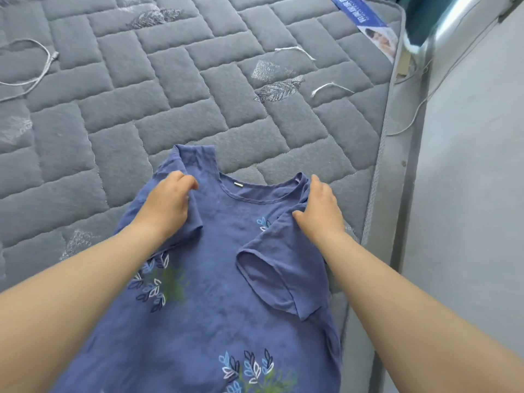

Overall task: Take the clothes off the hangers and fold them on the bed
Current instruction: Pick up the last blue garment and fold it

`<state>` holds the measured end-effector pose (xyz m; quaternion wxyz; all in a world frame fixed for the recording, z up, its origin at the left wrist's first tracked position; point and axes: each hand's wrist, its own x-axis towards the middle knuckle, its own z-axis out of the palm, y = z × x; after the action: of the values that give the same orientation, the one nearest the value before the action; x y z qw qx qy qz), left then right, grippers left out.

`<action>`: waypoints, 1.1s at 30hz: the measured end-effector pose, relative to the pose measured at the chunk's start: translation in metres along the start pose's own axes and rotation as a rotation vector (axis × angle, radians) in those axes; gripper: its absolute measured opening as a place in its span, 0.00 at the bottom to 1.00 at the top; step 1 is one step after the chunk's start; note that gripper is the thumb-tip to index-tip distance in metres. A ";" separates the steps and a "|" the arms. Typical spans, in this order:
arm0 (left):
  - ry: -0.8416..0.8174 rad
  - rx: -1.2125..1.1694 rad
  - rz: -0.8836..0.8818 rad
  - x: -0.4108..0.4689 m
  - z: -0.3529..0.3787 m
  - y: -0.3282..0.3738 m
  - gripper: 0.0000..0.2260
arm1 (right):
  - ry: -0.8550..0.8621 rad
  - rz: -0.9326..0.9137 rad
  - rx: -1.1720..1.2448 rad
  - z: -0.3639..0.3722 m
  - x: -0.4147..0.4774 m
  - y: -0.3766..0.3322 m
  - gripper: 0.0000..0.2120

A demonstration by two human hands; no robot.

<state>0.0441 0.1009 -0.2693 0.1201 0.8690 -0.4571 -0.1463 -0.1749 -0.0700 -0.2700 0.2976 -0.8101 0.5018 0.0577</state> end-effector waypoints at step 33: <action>0.194 -0.089 0.261 -0.117 -0.107 -0.045 0.11 | 0.471 -0.198 -0.107 0.011 -0.207 -0.032 0.11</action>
<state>0.0547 0.2309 -0.1685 0.2199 0.8060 -0.5457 -0.0649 -0.2474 0.1072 -0.1841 0.1334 -0.8610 0.4718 -0.1353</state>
